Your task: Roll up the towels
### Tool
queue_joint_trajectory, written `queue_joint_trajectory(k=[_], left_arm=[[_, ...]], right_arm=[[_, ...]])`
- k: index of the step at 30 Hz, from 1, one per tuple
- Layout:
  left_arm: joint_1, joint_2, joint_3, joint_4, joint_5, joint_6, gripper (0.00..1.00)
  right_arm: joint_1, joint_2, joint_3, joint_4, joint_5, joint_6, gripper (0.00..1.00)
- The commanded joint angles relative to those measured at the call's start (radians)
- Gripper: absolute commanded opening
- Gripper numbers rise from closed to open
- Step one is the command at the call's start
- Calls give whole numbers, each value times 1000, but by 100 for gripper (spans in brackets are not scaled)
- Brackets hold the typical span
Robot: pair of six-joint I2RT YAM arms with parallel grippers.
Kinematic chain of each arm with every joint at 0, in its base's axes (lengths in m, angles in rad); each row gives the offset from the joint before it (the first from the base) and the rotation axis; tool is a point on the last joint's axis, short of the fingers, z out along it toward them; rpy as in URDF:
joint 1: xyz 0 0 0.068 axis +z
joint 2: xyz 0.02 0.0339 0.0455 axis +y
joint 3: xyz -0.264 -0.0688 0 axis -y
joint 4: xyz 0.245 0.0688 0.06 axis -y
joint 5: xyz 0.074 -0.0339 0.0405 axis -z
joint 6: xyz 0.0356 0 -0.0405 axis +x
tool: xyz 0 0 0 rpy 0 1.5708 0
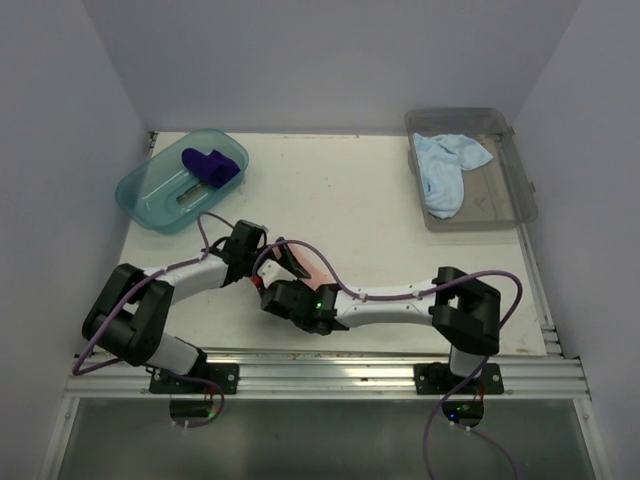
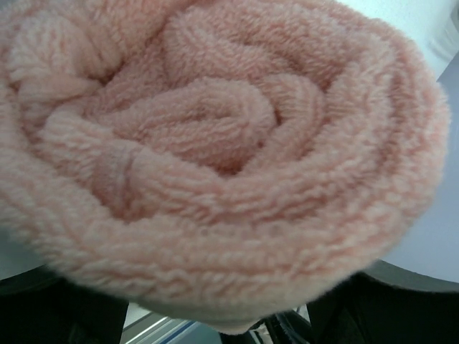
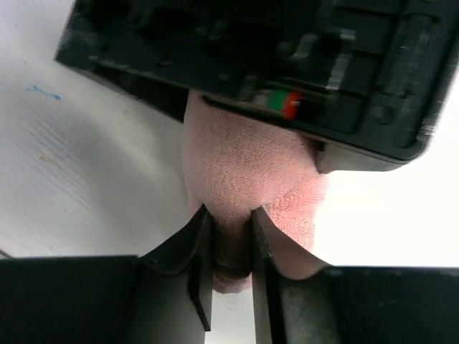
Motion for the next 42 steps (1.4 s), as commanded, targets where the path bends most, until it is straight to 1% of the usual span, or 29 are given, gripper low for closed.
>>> queue_joint_trajectory(k=[1,3,4,6,7,10,14,17,18,21,22,28,31,37,38,39,40,41,42], left_arm=[[15,-44,-64,98,30,-47,87],[18,-51,-72,92,29,-34,93],[19,-57,-70,83,29,-27,94],[22,-66,-72,74,26,-12,98],[21,-77,-72,66,18,-6,99],[21,-98,-61,29,-15,20,100],[22,-115,-28,-20,-61,57,100],[22,-123,-17,-41,-88,83,100],[22,-126,-15,-41,-91,92,100],[22,-129,-17,-52,-110,109,100],[22,-129,-17,-55,-118,114,100],[21,-120,-23,-54,-166,129,98],[21,-103,-21,-49,-175,129,93],[21,-63,-20,-15,-178,114,73],[21,-57,-17,-14,-178,114,67],[21,-42,-15,-12,-180,112,63],[21,-32,-14,-11,-178,109,59],[19,-25,-12,-11,-178,108,52],[21,-20,-12,-3,-177,101,47]], right_arm=[[-55,-70,-46,59,-80,35,19],[-89,-120,-88,104,-162,53,15],[-126,-136,-102,122,-246,61,13],[-161,-168,-142,162,-324,87,13],[-195,-193,-151,171,-396,95,13],[-250,-220,-174,201,-496,124,11],[-310,-228,-205,250,-678,181,11],[-350,-230,-228,292,-746,227,10],[-365,-230,-249,332,-801,263,10],[-416,-225,-277,386,-887,326,11],[-436,-223,-283,388,-903,337,11],[-465,-184,-300,446,-986,386,11],[-473,-171,-310,472,-1009,405,11],[-473,-170,-300,455,-1007,396,14],[-474,-173,-300,454,-1007,394,15],[-474,-171,-297,446,-1004,389,20],[-473,-173,-294,441,-1003,386,23],[-474,-174,-294,437,-1001,385,26],[-474,-174,-294,434,-998,383,38]])
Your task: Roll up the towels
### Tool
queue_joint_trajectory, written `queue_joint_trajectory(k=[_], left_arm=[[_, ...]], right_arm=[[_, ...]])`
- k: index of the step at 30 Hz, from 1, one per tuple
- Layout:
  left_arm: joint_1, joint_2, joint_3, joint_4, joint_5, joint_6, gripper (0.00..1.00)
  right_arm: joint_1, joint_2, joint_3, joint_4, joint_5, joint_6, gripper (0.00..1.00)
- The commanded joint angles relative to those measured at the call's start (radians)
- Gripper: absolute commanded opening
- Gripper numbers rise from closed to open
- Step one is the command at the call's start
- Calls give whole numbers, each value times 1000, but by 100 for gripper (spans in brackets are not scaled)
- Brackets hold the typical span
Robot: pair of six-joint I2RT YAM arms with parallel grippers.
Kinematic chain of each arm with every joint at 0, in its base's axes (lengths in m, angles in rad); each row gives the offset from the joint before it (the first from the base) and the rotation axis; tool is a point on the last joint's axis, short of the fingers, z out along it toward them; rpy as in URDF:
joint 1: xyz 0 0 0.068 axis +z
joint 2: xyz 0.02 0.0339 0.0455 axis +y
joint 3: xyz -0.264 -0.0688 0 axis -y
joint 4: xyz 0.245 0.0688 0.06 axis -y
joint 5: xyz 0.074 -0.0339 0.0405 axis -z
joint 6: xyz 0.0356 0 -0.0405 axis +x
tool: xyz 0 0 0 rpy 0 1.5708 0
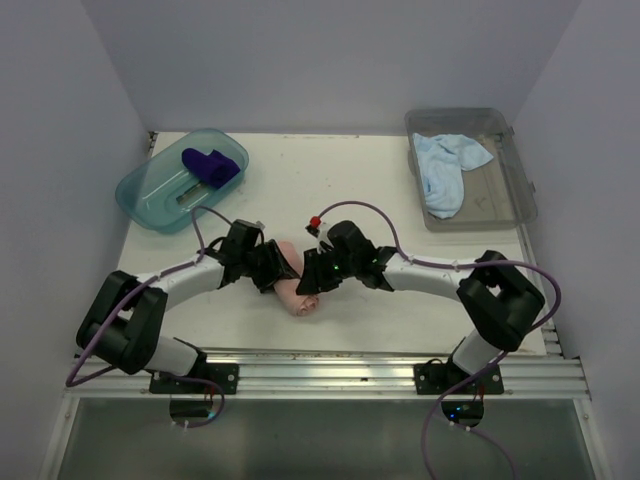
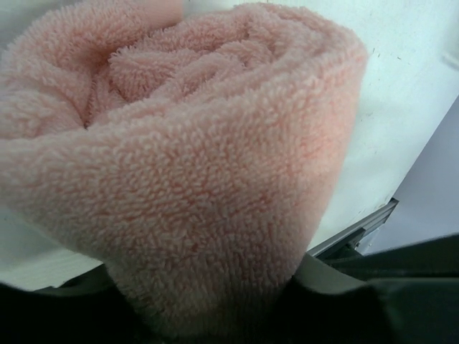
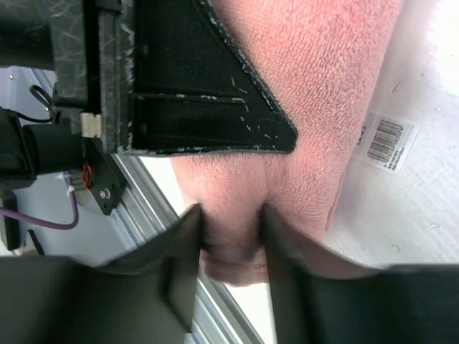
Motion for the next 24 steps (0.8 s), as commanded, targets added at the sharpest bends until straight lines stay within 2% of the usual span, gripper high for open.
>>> queue_joint_trajectory(k=[1,2,3,6,12,16,20,24], left_arm=[[9,45,7,2,-74,16,42],[9,48,8,5,-73,15,31],[9,51,10,8,-72,18,27],[11,54,25,-6,-61,38,12],[30,34,125,-68,11,131,9],[67,19,269,-170,57,209,7],[171,2,445,-327,84,358,7],[317,66,684,-475,138,502,8]], right_arm=[[-5,-6,6,-14,-23,6,45],[-5,-9,9,-21,-20,3,52],[-5,-12,13,-41,-12,-1,65],[-8,-67,44,-154,32,-23,77],[-48,-314,125,-400,176,-68,85],[-113,-455,147,-515,307,-71,85],[-148,-570,159,-603,478,-85,85],[-160,-603,171,-646,528,-94,85]])
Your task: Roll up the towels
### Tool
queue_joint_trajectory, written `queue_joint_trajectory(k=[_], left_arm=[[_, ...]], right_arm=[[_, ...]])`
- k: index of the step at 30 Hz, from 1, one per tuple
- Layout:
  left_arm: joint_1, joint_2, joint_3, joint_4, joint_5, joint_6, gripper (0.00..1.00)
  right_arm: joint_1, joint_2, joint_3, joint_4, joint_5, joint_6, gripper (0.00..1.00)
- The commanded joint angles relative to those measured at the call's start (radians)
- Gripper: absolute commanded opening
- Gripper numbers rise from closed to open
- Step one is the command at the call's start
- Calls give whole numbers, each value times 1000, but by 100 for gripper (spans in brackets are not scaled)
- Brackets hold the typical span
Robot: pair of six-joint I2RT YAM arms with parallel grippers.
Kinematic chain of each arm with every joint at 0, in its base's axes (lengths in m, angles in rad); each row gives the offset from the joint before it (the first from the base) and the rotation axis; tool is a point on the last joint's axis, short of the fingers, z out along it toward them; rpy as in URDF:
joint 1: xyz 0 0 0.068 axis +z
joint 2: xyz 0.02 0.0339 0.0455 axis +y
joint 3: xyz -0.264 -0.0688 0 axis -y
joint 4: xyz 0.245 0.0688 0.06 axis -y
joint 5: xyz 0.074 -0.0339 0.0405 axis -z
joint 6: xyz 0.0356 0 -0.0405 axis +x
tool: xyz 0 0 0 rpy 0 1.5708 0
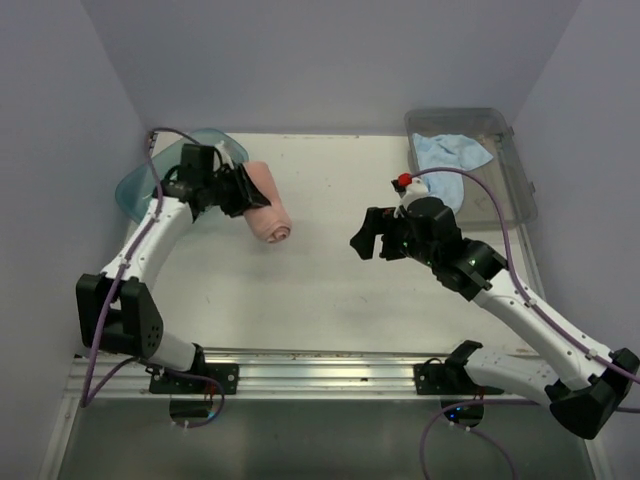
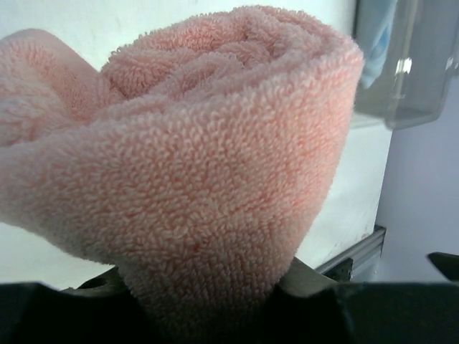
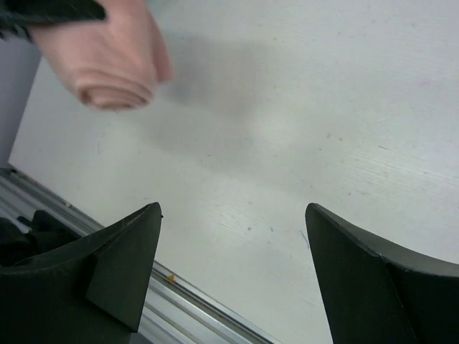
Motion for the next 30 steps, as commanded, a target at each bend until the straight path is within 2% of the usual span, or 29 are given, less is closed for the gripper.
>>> queue_joint_trajectory(k=[1,5,10,13,19,26,30], left_arm=[[156,40,268,-150,74,193,8],[301,145,436,-198,135,289,9],[481,330,568,-163,255,294,8],[541,430,637,-150,299,287,7],[600,556,680,-86,319,238,6],[606,695,711,-90,342,221,6],[606,720,692,-78,335,221,5]], right_arm=[[-4,4,28,-104,102,-28,85],[-6,43,65,-111,78,-22,85],[-6,84,80,-84,29,-8,85],[-6,100,83,-75,12,4,85],[-4,110,65,-64,-14,24,85],[-6,152,55,-39,-34,52,85],[-6,176,65,-35,-34,57,85]])
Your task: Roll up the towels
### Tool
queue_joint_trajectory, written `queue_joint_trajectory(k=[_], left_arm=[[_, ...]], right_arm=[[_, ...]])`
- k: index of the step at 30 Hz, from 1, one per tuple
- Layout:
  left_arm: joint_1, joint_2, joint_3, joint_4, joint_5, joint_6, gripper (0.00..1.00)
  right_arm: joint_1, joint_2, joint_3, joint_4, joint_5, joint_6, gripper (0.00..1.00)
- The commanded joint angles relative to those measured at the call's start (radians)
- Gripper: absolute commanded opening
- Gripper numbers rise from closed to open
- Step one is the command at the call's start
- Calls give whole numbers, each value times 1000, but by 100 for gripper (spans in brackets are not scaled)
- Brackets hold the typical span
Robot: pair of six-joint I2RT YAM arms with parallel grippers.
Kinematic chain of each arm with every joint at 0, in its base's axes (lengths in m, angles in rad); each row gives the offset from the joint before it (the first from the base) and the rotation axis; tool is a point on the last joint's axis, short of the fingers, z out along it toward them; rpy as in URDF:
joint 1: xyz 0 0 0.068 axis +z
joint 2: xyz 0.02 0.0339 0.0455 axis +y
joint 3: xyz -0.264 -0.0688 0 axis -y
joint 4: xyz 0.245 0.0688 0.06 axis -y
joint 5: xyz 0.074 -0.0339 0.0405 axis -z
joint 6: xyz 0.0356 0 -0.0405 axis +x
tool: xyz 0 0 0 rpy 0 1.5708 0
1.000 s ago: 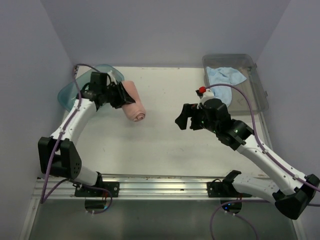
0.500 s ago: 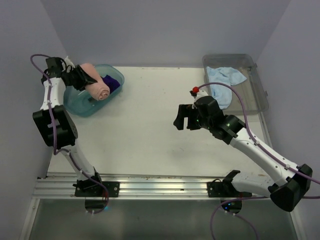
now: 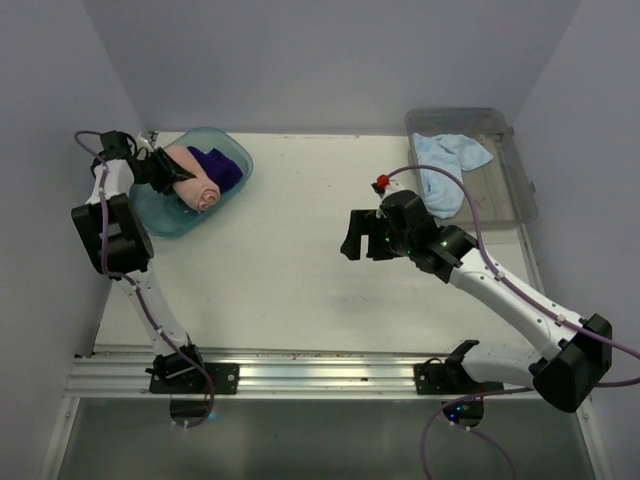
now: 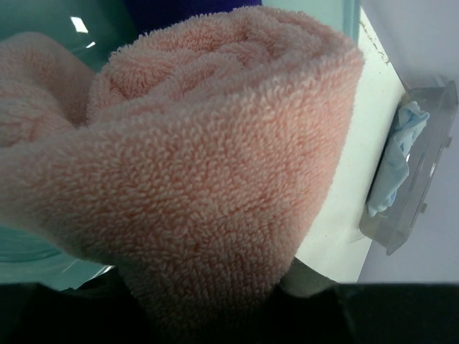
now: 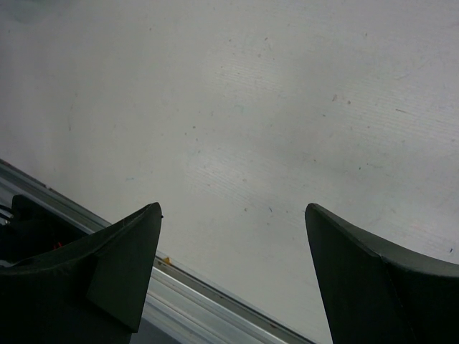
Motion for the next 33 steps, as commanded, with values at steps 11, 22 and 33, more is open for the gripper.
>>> queue_joint_trajectory(k=[11,22,33], left_arm=[[5,149,103,53,38,-36,6],[-2,225,65,116,17,-51,20],[-2,182,25,96,-46,-48,76]], right_arm=[[-3,38,29,49,-45,30,85],[-3,61,0,74,-99,40,84],[0,57,-6,71,-99,50,84]])
